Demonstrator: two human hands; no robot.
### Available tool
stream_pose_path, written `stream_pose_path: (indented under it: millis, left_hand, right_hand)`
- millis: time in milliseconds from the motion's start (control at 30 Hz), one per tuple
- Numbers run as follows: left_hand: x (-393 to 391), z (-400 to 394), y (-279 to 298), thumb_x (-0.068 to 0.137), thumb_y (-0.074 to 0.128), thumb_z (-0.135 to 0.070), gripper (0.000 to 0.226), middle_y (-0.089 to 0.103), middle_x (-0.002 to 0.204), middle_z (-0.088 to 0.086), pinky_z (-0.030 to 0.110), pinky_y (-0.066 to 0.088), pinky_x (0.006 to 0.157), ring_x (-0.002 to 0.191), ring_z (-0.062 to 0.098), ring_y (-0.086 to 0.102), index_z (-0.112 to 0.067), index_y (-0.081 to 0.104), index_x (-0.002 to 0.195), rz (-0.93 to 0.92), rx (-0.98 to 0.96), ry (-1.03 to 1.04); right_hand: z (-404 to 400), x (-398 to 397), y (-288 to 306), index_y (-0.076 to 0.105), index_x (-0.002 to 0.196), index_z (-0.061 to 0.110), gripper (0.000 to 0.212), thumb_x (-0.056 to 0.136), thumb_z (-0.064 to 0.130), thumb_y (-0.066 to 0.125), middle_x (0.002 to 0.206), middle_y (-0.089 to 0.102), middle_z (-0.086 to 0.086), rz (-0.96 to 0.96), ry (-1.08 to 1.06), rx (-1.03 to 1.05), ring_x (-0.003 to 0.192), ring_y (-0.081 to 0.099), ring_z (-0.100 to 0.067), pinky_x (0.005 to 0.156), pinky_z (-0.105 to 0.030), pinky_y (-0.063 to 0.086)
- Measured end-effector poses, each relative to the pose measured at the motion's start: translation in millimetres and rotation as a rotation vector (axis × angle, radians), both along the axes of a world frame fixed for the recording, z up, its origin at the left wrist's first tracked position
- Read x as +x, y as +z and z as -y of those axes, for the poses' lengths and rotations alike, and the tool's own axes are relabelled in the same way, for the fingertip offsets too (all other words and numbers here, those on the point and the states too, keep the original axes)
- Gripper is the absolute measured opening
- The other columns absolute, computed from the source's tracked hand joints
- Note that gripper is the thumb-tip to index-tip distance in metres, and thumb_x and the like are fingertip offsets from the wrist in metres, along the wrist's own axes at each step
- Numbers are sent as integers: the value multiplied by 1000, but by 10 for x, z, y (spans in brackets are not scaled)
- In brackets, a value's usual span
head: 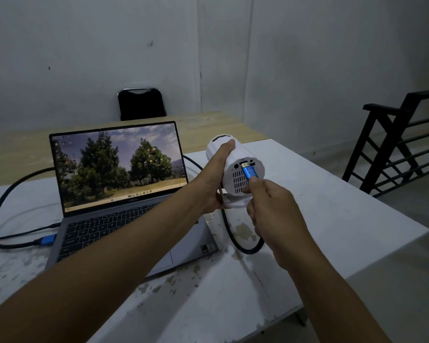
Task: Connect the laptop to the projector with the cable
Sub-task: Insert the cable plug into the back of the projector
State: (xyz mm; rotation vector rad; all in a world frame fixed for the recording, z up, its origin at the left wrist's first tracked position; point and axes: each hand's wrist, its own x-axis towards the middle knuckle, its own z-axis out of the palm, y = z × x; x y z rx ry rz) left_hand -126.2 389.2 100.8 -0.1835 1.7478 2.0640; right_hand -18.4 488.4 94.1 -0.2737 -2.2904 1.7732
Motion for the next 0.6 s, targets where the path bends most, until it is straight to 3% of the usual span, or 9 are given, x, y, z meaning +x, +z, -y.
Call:
stream_pose_path:
  millis: [167, 267, 333, 500, 600]
  left_hand:
    - [30, 13, 23, 79, 56, -78, 69, 72, 96, 10, 48, 52, 101, 95, 28, 67, -13, 70, 101, -15, -6, -1]
    - [46, 21, 39, 80, 54, -78, 68, 74, 95, 8, 48, 52, 101, 97, 28, 68, -15, 70, 99, -29, -20, 0]
    - [55, 24, 45, 80, 54, -78, 69, 75, 99, 8, 47, 52, 101, 101, 28, 69, -15, 70, 104, -30, -22, 6]
    - [66, 23, 46, 81, 55, -77, 66, 75, 100, 9, 47, 53, 100, 103, 28, 69, -16, 69, 101, -33, -13, 19]
    - [69, 27, 49, 81, 55, -77, 65, 76, 95, 8, 47, 52, 102, 99, 28, 70, -16, 70, 98, -40, -14, 11]
  right_hand:
    - [-5, 33, 24, 62, 103, 21, 26, 101, 41, 45, 68, 55, 8, -9, 17, -70, 56, 47, -7, 55, -22, 41]
    - [-13, 49, 24, 54, 110, 29, 19, 100, 44, 47, 88, 62, 8, -34, -20, -79, 71, 55, -10, 64, -26, 49]
    - [-17, 48, 14, 49, 113, 31, 22, 100, 48, 44, 94, 60, 11, -42, -57, -63, 75, 56, -11, 63, -25, 49]
    - [-7, 46, 28, 56, 114, 26, 33, 103, 48, 33, 78, 51, 9, 9, -39, -155, 63, 46, -7, 56, -21, 41]
    - [-14, 51, 37, 59, 114, 24, 30, 103, 43, 39, 71, 51, 9, 20, -10, -221, 53, 42, -6, 50, -23, 40]
